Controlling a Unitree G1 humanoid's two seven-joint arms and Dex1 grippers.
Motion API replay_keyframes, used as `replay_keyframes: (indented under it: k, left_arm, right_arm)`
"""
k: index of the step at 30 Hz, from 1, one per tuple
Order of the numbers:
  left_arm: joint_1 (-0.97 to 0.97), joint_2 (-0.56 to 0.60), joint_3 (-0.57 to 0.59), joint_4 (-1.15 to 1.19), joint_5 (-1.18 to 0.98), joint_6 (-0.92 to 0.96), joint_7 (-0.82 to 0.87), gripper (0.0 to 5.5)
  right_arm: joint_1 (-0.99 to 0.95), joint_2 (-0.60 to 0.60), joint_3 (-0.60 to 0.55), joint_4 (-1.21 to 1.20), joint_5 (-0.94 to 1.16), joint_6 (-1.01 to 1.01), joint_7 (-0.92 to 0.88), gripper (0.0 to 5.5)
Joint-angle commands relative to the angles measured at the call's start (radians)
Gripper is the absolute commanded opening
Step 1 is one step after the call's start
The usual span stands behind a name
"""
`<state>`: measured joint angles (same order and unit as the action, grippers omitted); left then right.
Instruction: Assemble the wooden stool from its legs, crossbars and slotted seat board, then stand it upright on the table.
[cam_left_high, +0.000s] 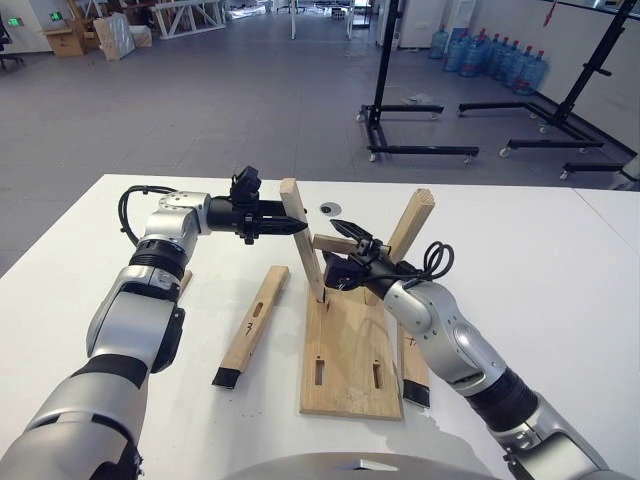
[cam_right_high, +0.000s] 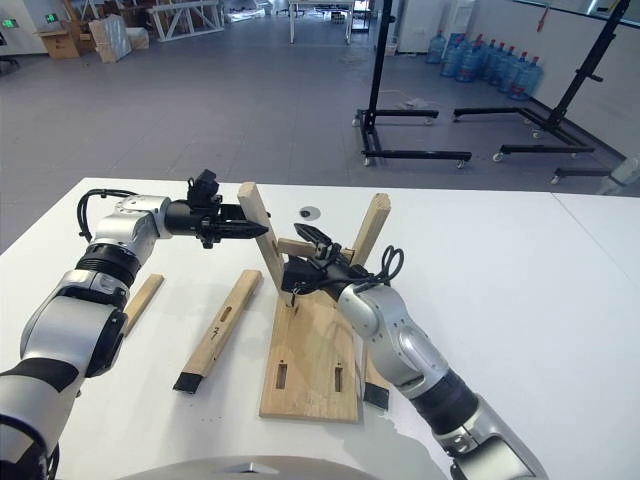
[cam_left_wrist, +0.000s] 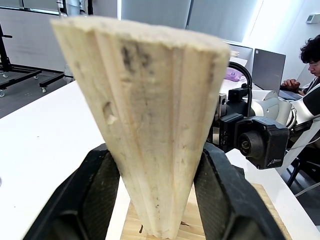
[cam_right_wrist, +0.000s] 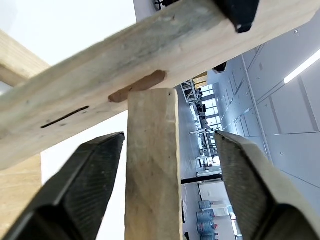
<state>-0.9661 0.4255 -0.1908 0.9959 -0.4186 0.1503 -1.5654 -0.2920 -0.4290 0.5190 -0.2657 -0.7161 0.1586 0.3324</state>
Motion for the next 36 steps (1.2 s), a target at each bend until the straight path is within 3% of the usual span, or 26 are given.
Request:
replay_keyframes:
  k: [1,9,36]
  left_arm:
    - [0.196,-0.031,-0.161,0.116,0.228,0.061,0.047,2.05]
    - [0.183,-0.036,-0.160,0.137,0.231,0.058,0.053,2.05]
    - [0.160,-0.057,-0.190,0.152,0.259,0.038,0.056,2.05]
  right_arm:
    - [0.024,0.009,0.001,-0.018,-0.025,-0.019,0.008,2.49]
    - [0.041,0.009,-0.005,-0.020,-0.023,-0.035,0.025,1.29]
    - [0.033,-0.045,0.036,0.061,-0.002,-0.139,0.136,1.29]
